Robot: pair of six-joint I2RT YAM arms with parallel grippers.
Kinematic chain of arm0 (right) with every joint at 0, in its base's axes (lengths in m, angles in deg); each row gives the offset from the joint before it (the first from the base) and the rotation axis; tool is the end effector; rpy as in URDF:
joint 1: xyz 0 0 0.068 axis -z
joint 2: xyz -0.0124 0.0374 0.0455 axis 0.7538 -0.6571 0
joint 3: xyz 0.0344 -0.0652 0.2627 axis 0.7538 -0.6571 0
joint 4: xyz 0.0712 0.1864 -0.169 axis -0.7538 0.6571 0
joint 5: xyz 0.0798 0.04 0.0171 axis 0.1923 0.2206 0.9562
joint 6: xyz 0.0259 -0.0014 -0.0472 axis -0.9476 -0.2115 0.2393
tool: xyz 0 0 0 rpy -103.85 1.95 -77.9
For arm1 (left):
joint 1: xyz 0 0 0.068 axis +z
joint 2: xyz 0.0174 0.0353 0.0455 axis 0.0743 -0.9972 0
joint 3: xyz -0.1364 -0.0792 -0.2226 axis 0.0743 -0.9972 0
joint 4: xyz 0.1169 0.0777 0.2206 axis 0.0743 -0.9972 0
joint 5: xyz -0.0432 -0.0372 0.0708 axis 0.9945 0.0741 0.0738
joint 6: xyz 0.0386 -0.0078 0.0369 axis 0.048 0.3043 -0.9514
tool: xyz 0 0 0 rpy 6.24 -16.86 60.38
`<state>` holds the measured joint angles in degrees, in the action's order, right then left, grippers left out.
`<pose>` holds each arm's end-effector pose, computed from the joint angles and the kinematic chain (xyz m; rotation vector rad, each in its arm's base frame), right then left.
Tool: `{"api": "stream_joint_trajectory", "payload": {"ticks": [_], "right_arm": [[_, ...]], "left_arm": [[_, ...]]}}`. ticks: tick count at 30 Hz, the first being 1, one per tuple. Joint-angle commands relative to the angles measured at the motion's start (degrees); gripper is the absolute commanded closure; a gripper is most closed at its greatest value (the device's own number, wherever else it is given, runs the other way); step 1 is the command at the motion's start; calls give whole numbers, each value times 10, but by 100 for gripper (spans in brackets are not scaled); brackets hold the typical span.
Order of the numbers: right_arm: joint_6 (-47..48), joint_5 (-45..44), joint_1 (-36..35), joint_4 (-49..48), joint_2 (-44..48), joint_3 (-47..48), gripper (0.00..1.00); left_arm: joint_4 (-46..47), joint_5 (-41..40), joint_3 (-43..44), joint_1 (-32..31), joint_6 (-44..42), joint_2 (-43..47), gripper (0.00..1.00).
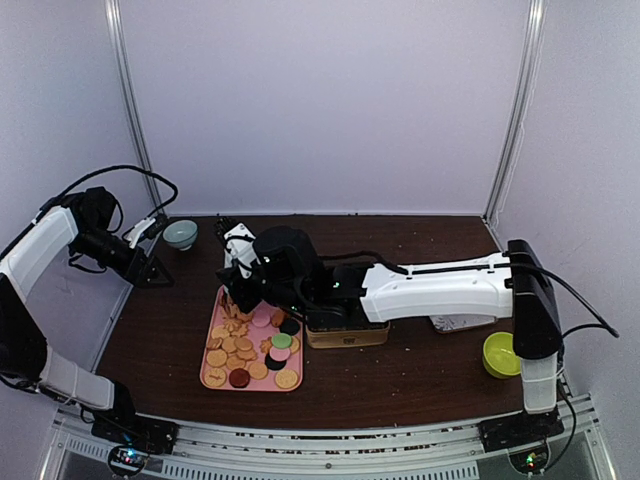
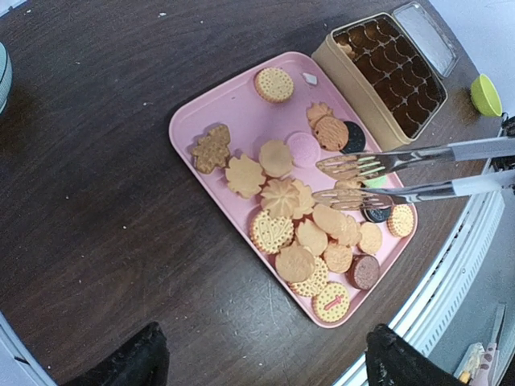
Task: Pack the cookies
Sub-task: Pick up the fake cookies from the plate.
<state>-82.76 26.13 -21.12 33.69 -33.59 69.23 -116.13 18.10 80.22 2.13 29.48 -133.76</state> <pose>0.1756 0.4674 0.2905 -0.9271 1.6594 0.7646 0.2342 0.0054 0.3029 0.5760 2.5755 -0.7134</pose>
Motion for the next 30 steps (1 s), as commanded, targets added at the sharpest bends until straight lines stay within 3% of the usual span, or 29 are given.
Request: {"api": "stream_joint_trajectory", "payload": {"ticks": [1, 17, 30], "right_arm": [[-8, -4, -3, -3, -33, 47, 66], [6, -18, 2, 11, -114, 119, 60], [-10, -5, 2, 2, -137, 134, 64]], "left_arm": [[-5, -2, -3, 5, -12, 13, 13], [-8, -10, -9, 4, -24, 6, 13], [-8, -7, -13, 4, -24, 11, 13]]}}
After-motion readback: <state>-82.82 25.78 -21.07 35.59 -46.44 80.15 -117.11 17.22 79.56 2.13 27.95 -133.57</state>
